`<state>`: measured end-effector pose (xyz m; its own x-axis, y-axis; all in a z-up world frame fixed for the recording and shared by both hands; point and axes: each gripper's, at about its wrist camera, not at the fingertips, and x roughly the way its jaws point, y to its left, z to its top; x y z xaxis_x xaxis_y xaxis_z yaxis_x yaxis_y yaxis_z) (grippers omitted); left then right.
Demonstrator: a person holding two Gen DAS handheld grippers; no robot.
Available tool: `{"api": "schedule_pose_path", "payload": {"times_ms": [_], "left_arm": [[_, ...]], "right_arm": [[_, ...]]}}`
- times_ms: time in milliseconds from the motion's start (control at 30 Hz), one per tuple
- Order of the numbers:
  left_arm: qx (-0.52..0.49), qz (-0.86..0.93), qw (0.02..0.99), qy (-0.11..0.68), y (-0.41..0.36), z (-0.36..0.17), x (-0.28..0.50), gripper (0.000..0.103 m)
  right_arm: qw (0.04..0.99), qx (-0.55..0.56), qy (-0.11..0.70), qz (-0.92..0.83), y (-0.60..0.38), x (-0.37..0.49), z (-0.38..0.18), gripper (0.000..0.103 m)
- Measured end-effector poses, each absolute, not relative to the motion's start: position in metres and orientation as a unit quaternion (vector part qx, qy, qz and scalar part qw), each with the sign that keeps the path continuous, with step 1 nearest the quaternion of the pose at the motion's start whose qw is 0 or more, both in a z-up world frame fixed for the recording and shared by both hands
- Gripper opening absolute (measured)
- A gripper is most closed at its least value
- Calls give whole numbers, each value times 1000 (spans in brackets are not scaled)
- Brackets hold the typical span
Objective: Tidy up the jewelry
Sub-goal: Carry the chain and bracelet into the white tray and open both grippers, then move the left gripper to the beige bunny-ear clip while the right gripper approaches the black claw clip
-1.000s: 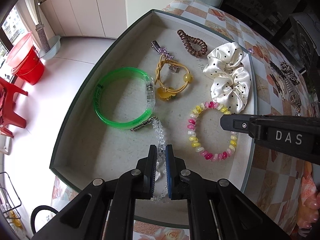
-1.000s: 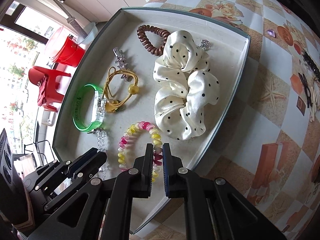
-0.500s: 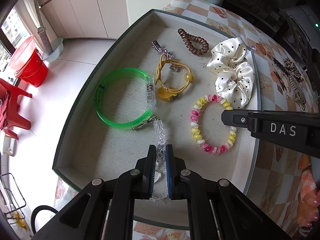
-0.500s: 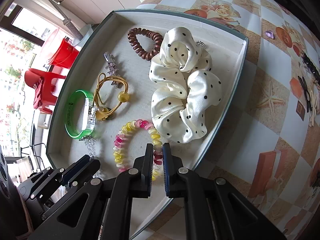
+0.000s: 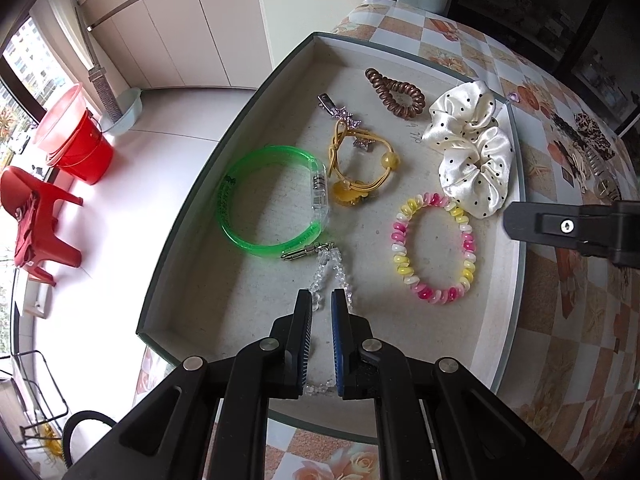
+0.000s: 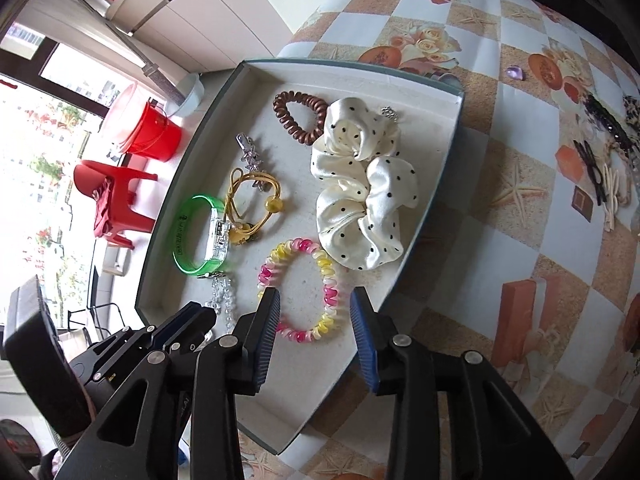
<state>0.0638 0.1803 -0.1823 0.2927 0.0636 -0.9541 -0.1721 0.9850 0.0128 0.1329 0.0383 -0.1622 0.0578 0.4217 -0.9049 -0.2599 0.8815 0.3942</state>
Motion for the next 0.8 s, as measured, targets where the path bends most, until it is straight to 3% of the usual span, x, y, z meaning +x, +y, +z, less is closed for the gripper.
{"api": "schedule_pose_path", "payload": {"times_ms": [200, 267, 300, 567, 800], "left_arm": [[-34, 70, 800, 596, 172, -179, 63, 13], [-31, 68, 799, 596, 170, -176, 62, 57], [-27, 75, 802, 592, 168, -173, 62, 103], [10, 60, 821, 568, 136, -146, 73, 103], [31, 2, 840, 542, 75, -119, 99, 103]], "right_arm": [[750, 88, 629, 181, -27, 130, -148, 48], [758, 95, 626, 156, -53, 130, -146, 49], [762, 99, 623, 145, -67, 132, -145, 50], [776, 134, 615, 37, -174, 113, -151, 63], [773, 161, 613, -33, -227, 109, -172, 63]]}}
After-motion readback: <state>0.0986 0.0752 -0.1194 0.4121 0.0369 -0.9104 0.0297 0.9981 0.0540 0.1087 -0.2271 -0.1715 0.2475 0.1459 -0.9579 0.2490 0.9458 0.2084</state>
